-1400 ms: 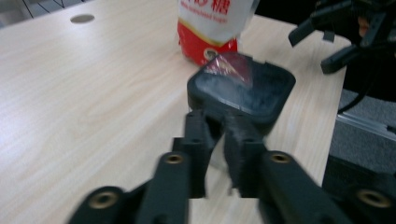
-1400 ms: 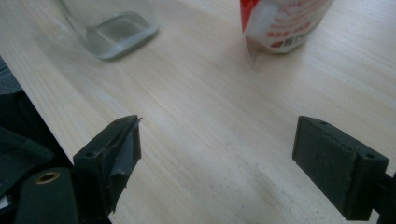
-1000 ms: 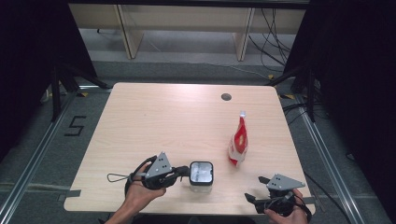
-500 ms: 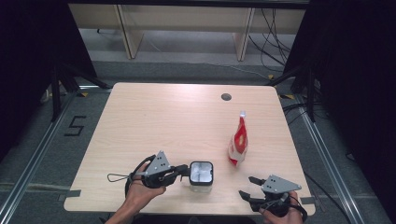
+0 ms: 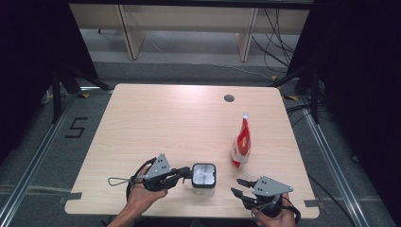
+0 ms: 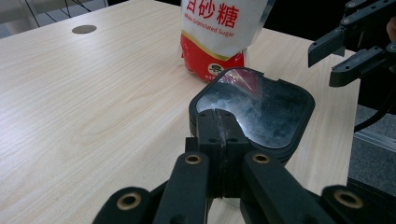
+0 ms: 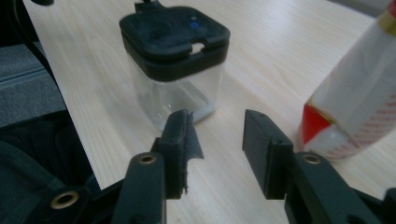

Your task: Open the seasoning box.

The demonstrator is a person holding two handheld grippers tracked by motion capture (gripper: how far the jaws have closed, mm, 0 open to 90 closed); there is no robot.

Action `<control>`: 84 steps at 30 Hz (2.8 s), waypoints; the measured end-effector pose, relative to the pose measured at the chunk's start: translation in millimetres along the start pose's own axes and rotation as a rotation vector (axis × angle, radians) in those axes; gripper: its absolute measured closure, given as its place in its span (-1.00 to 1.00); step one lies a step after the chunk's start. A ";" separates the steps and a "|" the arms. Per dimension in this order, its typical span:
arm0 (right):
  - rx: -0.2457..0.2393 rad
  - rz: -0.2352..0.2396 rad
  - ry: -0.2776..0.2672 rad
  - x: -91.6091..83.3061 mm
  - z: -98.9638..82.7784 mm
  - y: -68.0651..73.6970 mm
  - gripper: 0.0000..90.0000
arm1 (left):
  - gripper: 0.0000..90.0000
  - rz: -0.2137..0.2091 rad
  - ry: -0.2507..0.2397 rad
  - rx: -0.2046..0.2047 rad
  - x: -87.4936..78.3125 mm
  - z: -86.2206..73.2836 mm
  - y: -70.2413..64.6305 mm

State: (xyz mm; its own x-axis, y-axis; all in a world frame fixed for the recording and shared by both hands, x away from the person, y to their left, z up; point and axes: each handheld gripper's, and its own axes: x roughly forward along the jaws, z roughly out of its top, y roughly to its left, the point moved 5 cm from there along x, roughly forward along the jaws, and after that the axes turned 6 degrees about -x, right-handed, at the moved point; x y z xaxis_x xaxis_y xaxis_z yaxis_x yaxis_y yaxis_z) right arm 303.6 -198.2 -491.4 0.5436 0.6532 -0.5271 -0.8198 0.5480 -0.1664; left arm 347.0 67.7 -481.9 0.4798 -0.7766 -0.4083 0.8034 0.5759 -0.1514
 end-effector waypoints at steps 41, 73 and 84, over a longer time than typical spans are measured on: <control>-0.076 0.066 -0.043 34.5 30.3 15.2 0.88 | 0.98 -0.001 -0.023 -0.011 -1.1 -3.7 1.5; -0.112 0.067 -0.083 38.7 53.1 18.8 0.85 | 0.16 -0.090 0.064 0.021 12.0 -44.1 20.7; -0.127 0.064 -0.109 43.2 66.3 18.9 0.86 | 0.60 -0.081 0.059 0.054 14.1 -45.9 17.9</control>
State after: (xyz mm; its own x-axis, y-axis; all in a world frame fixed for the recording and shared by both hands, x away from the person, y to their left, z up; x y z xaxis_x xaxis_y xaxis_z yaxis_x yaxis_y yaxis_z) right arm 323.5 -124.9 -462.0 0.5002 0.7411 -0.4478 -0.8658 0.4374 -0.2432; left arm 352.0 78.8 -531.6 0.3917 -0.8029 -0.4493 0.8576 0.4955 -0.1379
